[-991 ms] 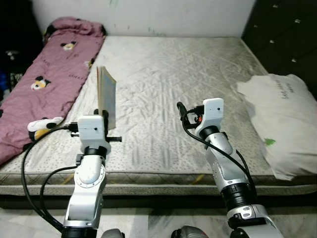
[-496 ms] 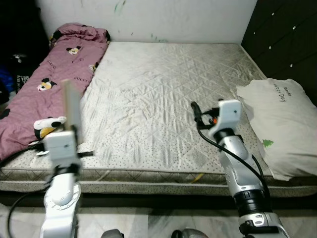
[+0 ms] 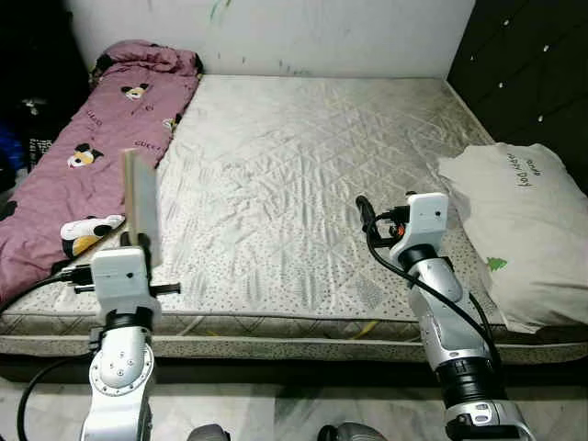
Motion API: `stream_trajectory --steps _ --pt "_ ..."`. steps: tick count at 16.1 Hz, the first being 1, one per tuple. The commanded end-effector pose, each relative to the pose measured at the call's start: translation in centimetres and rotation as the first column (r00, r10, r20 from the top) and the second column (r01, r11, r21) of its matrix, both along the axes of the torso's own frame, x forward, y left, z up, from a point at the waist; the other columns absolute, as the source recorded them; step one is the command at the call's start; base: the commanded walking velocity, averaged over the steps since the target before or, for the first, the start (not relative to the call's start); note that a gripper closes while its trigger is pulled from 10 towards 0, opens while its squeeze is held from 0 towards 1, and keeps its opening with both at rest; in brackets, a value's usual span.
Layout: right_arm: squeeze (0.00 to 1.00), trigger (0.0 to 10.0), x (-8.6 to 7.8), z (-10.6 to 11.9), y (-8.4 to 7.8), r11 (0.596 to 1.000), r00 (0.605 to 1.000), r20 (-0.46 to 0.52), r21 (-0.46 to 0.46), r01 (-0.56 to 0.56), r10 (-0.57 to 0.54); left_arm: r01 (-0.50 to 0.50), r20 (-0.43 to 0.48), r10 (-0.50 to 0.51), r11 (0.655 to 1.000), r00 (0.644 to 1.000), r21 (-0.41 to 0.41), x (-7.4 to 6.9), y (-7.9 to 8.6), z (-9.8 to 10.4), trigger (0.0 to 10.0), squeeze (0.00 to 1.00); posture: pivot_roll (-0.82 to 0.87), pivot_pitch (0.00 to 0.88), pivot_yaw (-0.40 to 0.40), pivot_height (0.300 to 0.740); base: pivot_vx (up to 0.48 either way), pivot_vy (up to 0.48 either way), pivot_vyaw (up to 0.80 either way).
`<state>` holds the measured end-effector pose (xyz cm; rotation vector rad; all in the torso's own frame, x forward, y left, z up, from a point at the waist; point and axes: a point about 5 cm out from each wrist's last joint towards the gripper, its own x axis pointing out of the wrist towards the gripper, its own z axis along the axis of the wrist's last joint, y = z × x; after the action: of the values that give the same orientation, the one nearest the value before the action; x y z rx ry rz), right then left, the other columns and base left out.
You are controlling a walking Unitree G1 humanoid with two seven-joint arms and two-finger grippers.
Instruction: Clean up the room
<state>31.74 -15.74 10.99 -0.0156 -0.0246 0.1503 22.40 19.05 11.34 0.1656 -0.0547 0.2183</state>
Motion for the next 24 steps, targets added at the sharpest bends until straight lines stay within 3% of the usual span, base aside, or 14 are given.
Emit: stream_trajectory --steps 1,4,10,24 --pt "0.0 10.0 0.36 0.8 0.21 1.0 1.0 0.019 -0.004 -0.009 0.009 0.012 0.066 -0.013 1.0 0.998 0.009 0.35 -0.02 1.46 10.0 0.0 0.0 0.0 0.001 0.74 0.0 0.0 -0.58" --pt "0.0 10.0 0.45 0.85 0.41 1.0 1.0 0.02 0.001 -0.012 0.012 0.025 0.076 -0.027 0.999 0.997 0.02 0.76 -0.33 1.79 10.0 0.0 -0.01 0.0 0.002 0.74 0.0 0.0 -0.77" --pt "0.0 10.0 0.44 0.76 0.48 1.0 1.0 0.014 -0.007 -0.014 0.014 0.033 0.067 -0.035 0.999 0.997 0.028 0.85 -0.64 1.75 10.0 0.0 -0.01 0.0 0.002 0.74 0.0 0.0 0.0" --pt "0.0 10.0 0.71 0.77 0.63 0.999 1.0 0.014 -0.028 -0.025 0.025 0.038 0.076 -0.038 0.999 0.996 -0.001 1.27 -0.85 1.76 10.0 0.0 -0.01 0.0 -0.006 0.74 0.0 -0.281 0.0"
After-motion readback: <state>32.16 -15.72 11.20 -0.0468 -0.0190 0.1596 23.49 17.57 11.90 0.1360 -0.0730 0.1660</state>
